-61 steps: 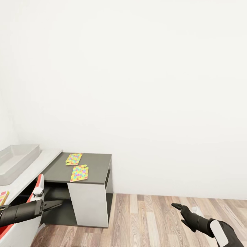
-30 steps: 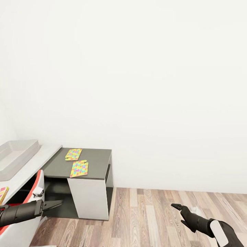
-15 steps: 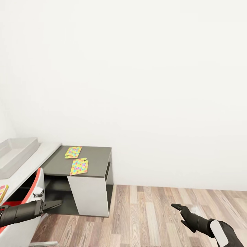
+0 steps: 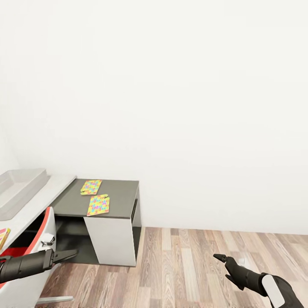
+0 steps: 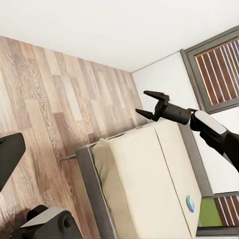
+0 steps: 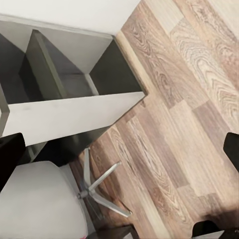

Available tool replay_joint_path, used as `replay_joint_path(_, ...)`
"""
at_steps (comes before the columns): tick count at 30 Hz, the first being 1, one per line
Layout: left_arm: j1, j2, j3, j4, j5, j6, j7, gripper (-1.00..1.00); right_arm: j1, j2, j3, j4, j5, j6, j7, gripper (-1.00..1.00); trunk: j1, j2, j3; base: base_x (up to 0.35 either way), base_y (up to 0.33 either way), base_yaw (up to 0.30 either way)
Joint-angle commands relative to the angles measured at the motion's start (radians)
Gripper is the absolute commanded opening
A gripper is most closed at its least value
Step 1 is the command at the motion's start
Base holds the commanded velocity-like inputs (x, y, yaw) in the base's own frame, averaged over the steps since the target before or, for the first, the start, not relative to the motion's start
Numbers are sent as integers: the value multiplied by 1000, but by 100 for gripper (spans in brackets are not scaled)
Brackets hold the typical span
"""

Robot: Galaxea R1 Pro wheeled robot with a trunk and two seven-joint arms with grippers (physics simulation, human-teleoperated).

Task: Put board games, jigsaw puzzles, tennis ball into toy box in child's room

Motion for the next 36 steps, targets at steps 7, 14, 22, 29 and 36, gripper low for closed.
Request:
replay_joint_path(7,-1,0,0,0,-1,11,-4,100,-1,1,-4,-1,3,6,4,100,1,-2,-14,0,0,0)
replay_joint_path(14,-1,0,0,0,-1,11,-4,100,0,1,-4,-2,3,4,5,100,1,-2,-24,0,0,0)
replay_joint_path(22,-1,0,0,0,-1,11,-4,100,0,2,-4,-3,1,5,7,100,1,-2,-26,0,0,0)
replay_joint_path(29,-1,0,0,0,-1,12,-4,100,0,1,-4,-3,0,6,8,100,1,-2,-26,-47,7,-58)
replay_joint_path(36,-1,0,0,0,-1,12,-4,100,0,1,-6,-3,-2,6,11,100,1,-2,-26,-111,115,-239)
